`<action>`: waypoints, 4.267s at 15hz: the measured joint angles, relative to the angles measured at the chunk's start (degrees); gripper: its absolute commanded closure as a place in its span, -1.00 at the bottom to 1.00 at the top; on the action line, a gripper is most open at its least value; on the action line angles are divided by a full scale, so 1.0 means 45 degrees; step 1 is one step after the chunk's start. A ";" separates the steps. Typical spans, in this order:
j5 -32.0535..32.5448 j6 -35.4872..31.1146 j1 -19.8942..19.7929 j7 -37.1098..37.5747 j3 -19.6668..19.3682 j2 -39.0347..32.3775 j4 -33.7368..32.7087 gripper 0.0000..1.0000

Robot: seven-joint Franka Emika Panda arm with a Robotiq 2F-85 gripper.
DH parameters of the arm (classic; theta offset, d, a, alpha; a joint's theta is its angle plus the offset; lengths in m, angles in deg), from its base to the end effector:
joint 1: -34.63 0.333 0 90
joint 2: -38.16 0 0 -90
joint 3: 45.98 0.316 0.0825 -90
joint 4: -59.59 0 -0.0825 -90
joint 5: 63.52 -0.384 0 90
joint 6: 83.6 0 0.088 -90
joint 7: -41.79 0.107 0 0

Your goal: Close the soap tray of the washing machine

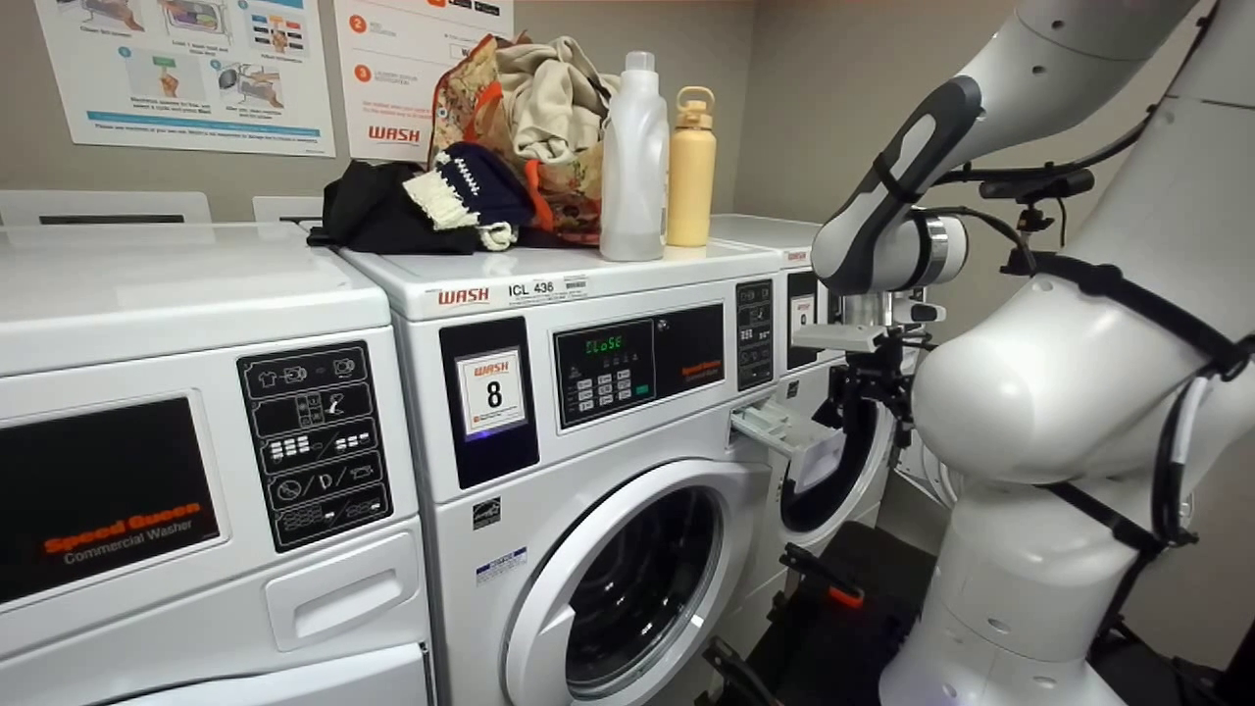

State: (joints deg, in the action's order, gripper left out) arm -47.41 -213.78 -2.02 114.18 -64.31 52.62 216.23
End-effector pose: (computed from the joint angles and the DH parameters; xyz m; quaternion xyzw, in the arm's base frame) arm 0.2104 -0.2990 0.2796 0.5365 -0.8353 -0.0952 0.0734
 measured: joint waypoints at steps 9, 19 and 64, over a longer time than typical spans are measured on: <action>-0.0003 -0.0084 0.0093 0.0008 0.0002 -0.0204 -0.0003 -1.00; -0.0008 -0.1547 0.0238 0.0018 -0.0058 -0.2036 -0.0188 -1.00; -0.2924 -0.8924 0.3321 -0.0700 -0.0559 -0.5622 -0.1277 -1.00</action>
State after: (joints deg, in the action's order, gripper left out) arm -60.57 -253.94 12.92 111.03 -66.82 27.32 210.49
